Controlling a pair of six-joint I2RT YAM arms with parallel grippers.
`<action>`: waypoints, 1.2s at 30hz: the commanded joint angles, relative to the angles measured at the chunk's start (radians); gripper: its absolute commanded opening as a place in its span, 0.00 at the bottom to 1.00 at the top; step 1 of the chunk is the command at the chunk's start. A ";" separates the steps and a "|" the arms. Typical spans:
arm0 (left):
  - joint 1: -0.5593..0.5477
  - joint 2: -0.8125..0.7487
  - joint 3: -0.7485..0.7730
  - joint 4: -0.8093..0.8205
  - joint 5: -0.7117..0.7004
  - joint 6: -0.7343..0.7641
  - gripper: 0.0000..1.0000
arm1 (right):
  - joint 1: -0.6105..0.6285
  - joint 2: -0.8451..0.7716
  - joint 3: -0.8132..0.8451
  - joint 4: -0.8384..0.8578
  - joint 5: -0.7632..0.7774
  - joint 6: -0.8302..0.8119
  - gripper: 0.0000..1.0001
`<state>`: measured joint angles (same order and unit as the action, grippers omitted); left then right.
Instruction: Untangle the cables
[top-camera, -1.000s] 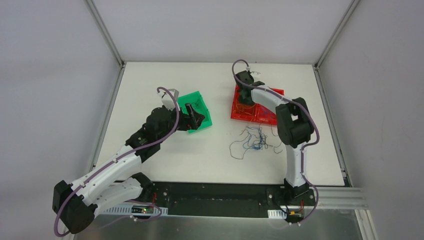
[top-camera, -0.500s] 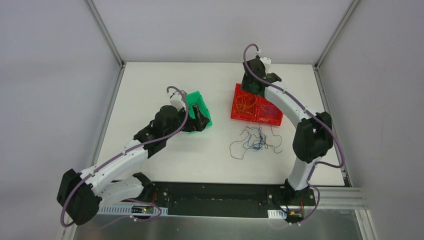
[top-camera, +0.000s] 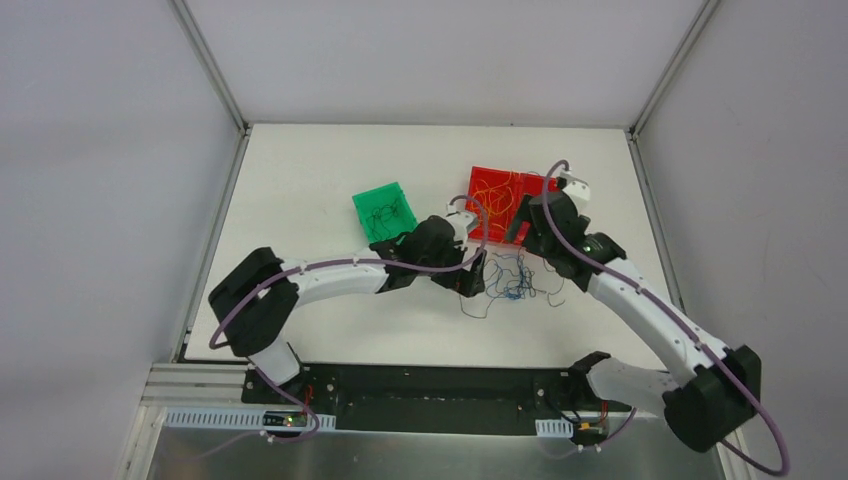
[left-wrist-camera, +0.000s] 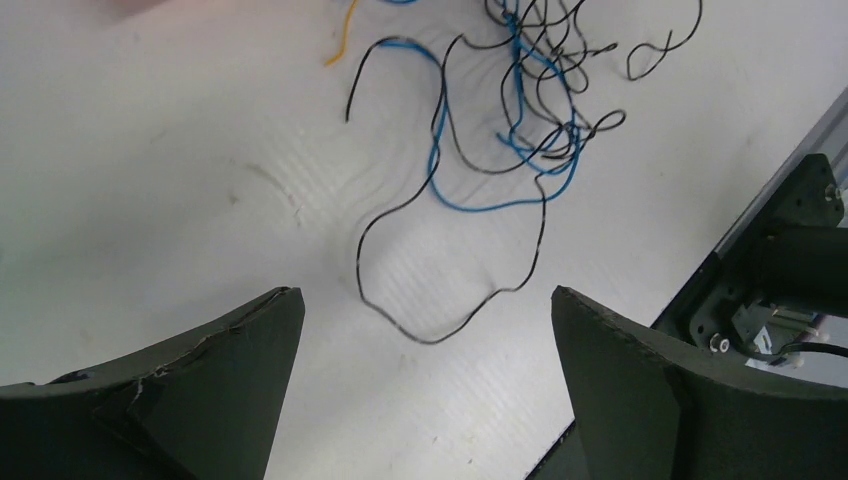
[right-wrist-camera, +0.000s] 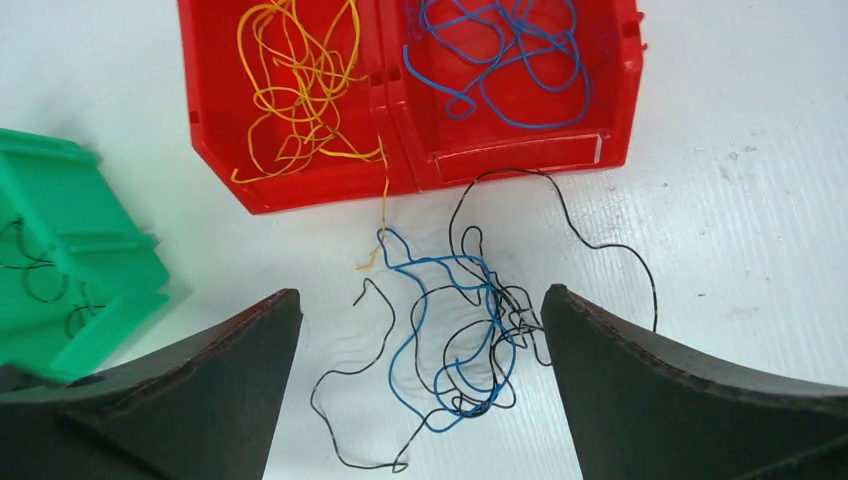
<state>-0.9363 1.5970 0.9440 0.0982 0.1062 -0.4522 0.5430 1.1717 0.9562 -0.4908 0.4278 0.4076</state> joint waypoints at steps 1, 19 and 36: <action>0.003 0.113 0.128 0.054 0.150 0.070 0.97 | -0.005 -0.169 -0.080 0.108 0.068 0.068 0.95; -0.149 0.479 0.490 -0.146 0.031 0.181 0.32 | -0.026 -0.304 -0.136 0.123 0.123 0.062 0.96; 0.002 -0.198 0.146 -0.181 0.285 0.236 0.00 | -0.031 -0.379 -0.270 0.333 -0.280 -0.027 0.95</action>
<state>-1.0313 1.5154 1.1500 -0.0845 0.2035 -0.2493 0.5091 0.8581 0.7418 -0.3069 0.3695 0.4366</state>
